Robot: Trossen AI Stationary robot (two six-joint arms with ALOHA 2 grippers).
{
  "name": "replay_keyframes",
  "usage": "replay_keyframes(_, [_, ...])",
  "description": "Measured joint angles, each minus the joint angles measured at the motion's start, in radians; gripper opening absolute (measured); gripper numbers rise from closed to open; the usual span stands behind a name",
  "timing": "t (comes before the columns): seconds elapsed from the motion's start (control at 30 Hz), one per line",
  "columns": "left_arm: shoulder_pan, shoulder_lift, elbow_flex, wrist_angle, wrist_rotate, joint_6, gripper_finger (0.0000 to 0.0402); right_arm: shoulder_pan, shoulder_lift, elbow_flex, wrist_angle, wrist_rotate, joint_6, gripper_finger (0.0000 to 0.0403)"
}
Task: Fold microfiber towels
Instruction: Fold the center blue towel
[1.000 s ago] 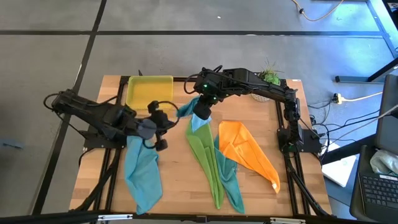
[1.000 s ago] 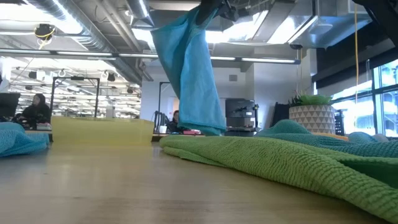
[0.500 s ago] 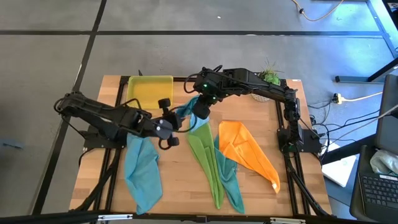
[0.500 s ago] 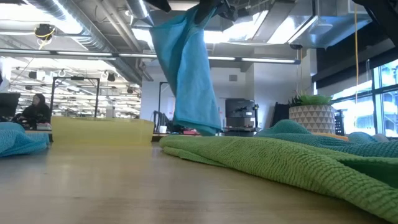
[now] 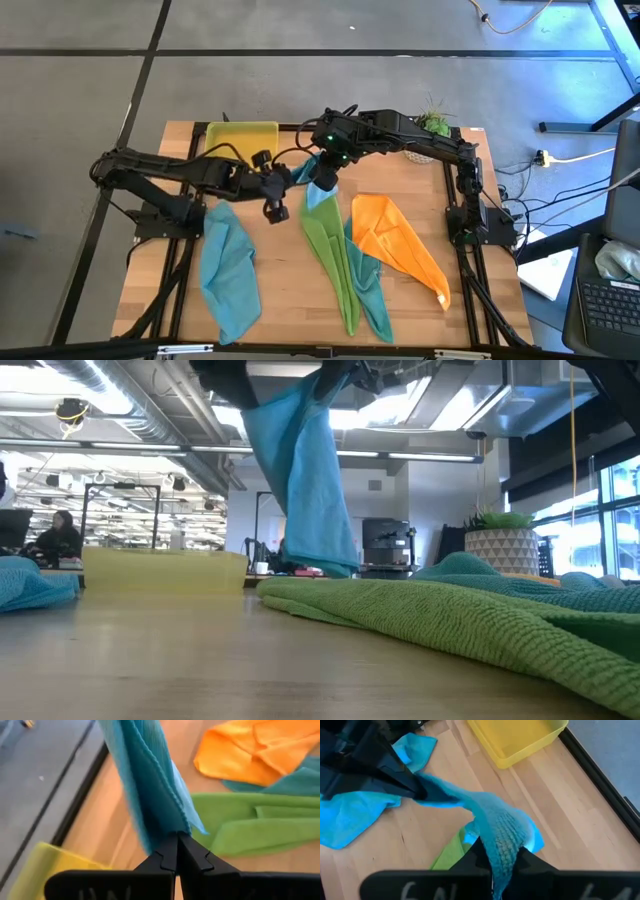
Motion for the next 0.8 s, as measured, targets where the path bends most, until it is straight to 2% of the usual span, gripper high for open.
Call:
replay_keyframes(0.3, [0.001, -0.002, 0.0, -0.146, 0.009, -0.043, 0.0004, 0.0, 0.0, 0.0, -0.009, 0.0, -0.023, 0.0008])
replay_keyframes(0.67, [-0.005, -0.029, 0.026, -0.125, 0.01, -0.052, 0.0001, 0.0, 0.0, 0.0, -0.021, 0.0, -0.032, 0.0008])
replay_keyframes(0.8, [-0.049, -0.067, 0.114, -0.052, -0.079, 0.013, 0.0005, 0.004, 0.0, 0.0, -0.027, -0.004, -0.034, 0.0008])
